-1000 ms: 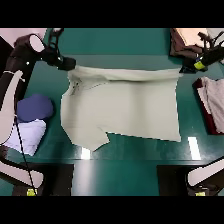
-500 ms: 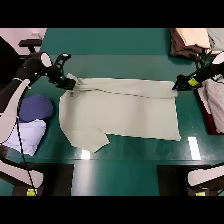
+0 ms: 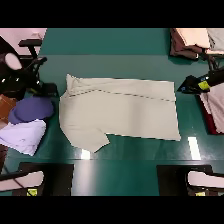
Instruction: Fold the shirts.
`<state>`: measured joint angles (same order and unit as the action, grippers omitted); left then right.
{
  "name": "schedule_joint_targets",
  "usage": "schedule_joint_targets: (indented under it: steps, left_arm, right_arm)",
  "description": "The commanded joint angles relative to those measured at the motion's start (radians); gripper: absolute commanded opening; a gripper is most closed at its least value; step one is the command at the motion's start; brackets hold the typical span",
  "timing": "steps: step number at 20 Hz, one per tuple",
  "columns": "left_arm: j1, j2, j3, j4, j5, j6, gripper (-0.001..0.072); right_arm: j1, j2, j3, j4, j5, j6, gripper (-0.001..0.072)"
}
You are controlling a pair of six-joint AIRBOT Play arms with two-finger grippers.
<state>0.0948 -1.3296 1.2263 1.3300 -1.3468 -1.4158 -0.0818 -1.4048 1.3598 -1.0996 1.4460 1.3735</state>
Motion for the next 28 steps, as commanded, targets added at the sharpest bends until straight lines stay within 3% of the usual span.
schedule_joint_targets:
  steps: [1, 4, 9, 17, 18, 19, 20, 25, 26, 27, 28]
  left_arm:
    - [0.022, 0.225, -0.299, -0.071, 0.032, -0.048, 0.0545]
    - [0.022, 0.362, -0.523, -0.084, 0.081, -0.102, 0.0546]
    - [0.018, 0.412, -0.728, -0.23, 0.213, -0.099, 0.0545]
    - [-0.149, 0.412, -0.793, -0.274, 0.395, -0.157, 0.0544]
    - [-0.149, 0.412, -0.785, -0.274, 0.383, -0.156, 0.0479]
    - [-0.149, 0.412, -0.772, -0.274, 0.365, -0.154, 0.0223]
    - [-0.149, 0.413, -0.756, -0.272, 0.348, -0.146, 0.0033]
    - [-0.149, 0.417, -0.634, -0.267, 0.257, -0.123, 0.0023]
    - [-0.149, 0.417, -0.61, -0.267, 0.242, -0.117, 0.0023]
    - [-0.149, 0.417, -0.592, -0.268, 0.23, -0.11, 0.0023]
    - [-0.149, 0.417, -0.578, -0.27, 0.225, -0.11, 0.0023]
  right_arm:
    - [0.018, 0.152, -0.139, 0.008, -0.056, -0.003, 0.0365]
    - [0.046, 0.23, -0.213, 0.008, -0.112, -0.003, 0.0365]
    - [0.05, 0.273, -0.223, 0.009, -0.107, -0.002, 0.0365]
    - [0.05, 0.277, -0.223, 0.009, -0.065, -0.002, 0.0365]
    - [0.042, 0.277, -0.223, 0.008, -0.05, -0.002, 0.0365]
    - [0.027, 0.277, -0.223, 0.006, -0.027, -0.003, 0.0365]
    - [0.008, 0.277, -0.224, 0.005, -0.004, -0.003, 0.0365]
    - [-0.17, 0.324, -0.425, -0.02, 0.041, -0.002, 0.0369]
    - [-0.204, 0.338, -0.498, -0.037, 0.032, -0.003, 0.0407]
    - [-0.242, 0.35, -0.576, -0.05, 0.02, -0.003, 0.0512]
    - [-0.274, 0.353, -0.642, -0.049, 0.011, -0.003, 0.0515]
